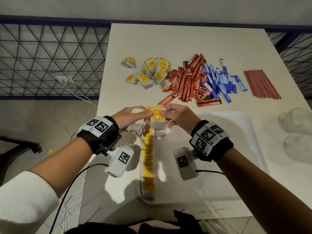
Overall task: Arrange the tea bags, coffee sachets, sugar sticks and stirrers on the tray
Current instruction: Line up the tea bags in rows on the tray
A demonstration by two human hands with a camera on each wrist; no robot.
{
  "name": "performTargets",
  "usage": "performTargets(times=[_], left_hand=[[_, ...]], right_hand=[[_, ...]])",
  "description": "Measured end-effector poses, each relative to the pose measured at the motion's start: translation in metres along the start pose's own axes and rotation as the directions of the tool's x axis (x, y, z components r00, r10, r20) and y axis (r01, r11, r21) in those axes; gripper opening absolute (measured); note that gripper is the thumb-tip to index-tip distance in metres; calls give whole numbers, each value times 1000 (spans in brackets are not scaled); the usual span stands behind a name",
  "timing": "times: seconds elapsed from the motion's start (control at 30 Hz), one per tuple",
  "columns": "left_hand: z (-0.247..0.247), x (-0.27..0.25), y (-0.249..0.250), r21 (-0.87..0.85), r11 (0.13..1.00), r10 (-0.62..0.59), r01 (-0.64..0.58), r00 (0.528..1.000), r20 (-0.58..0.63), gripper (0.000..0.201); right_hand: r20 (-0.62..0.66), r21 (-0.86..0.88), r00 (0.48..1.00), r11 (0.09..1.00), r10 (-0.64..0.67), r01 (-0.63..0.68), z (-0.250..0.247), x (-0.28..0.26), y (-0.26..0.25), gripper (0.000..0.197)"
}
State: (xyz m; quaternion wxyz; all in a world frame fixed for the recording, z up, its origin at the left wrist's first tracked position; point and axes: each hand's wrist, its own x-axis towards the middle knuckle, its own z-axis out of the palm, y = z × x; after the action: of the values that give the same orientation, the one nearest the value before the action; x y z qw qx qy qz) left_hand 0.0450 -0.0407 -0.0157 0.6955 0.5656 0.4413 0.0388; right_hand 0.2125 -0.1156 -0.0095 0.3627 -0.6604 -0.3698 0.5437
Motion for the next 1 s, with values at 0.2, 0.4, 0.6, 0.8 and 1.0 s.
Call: performTargets(times=[0.2,0.4,0.6,0.8,1.0], left_hand=[[-3,-2,-6,-4,998,-58,58,997,-53,16],[-7,-6,-7,-69,988,-142,138,988,-63,11],[-9,-9,-10,-37,988,-154,151,985,-82,30],[-10,-10,-11,15,989,-148,150,985,-92,24],[-9,-13,-8,8,987,-160,162,981,-106,24]], right_hand=[[-37,-96,999,995,23,-26,-11,-8,11,14],[-27,-244,998,968,52,-57,-10,-12,34,16],[1,-199,990,970,140,-137,5,-10,45,8],[-124,-180,983,971,135,-156,8,-1,47,14],[-166,-149,973,971,163,-189,11,7,53,15]])
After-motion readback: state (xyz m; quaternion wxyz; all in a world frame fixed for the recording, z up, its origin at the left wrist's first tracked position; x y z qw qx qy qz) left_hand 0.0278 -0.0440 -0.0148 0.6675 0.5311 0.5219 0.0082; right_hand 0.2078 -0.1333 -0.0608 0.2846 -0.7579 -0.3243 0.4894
